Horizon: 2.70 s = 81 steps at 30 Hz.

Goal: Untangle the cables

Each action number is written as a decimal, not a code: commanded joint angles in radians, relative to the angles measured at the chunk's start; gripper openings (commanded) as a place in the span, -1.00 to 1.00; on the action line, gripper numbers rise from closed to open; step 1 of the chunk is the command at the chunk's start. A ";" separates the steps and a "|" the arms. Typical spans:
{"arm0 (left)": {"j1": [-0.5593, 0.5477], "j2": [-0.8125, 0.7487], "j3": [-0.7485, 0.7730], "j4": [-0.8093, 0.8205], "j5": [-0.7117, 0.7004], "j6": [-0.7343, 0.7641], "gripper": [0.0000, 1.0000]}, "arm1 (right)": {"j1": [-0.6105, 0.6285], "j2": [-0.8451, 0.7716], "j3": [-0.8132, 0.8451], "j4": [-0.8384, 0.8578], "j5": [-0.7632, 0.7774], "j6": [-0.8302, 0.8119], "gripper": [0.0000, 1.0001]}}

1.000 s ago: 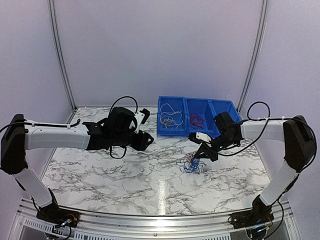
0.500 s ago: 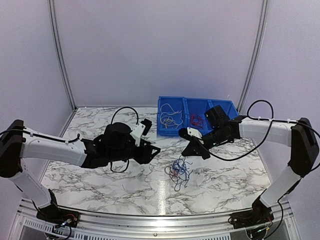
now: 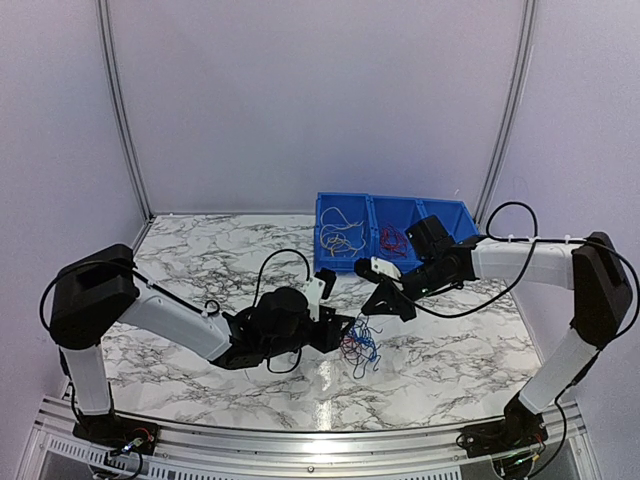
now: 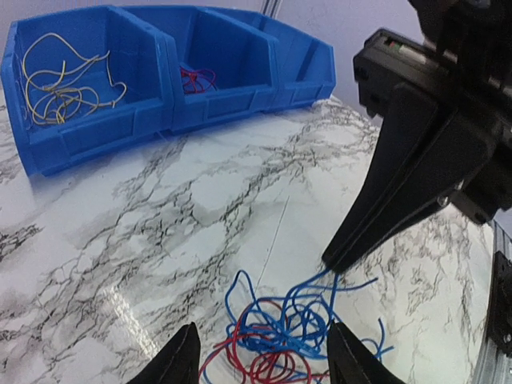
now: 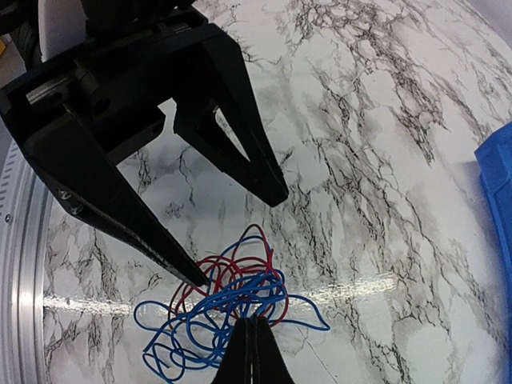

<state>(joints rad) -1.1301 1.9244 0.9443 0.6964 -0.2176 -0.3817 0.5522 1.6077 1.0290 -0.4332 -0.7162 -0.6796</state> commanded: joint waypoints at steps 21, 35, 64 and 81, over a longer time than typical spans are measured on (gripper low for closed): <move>0.003 0.121 0.050 0.279 -0.040 -0.028 -0.01 | -0.074 0.001 0.002 0.038 -0.059 0.063 -1.00; 0.019 0.250 0.145 0.313 -0.045 -0.075 -0.05 | -0.085 0.010 0.004 0.039 -0.097 0.076 -1.00; 0.032 0.447 0.250 0.242 -0.062 -0.264 -0.55 | -0.020 -0.241 0.562 -0.296 -0.258 0.108 -1.00; 0.032 0.407 0.159 0.273 -0.067 -0.269 -0.72 | -0.126 -0.238 1.002 -0.304 -0.318 0.216 -1.00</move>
<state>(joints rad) -1.1034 2.3348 1.1545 1.0290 -0.2710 -0.6590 0.4587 1.3895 1.9476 -0.7952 -0.9672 -0.5079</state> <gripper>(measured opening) 0.143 0.010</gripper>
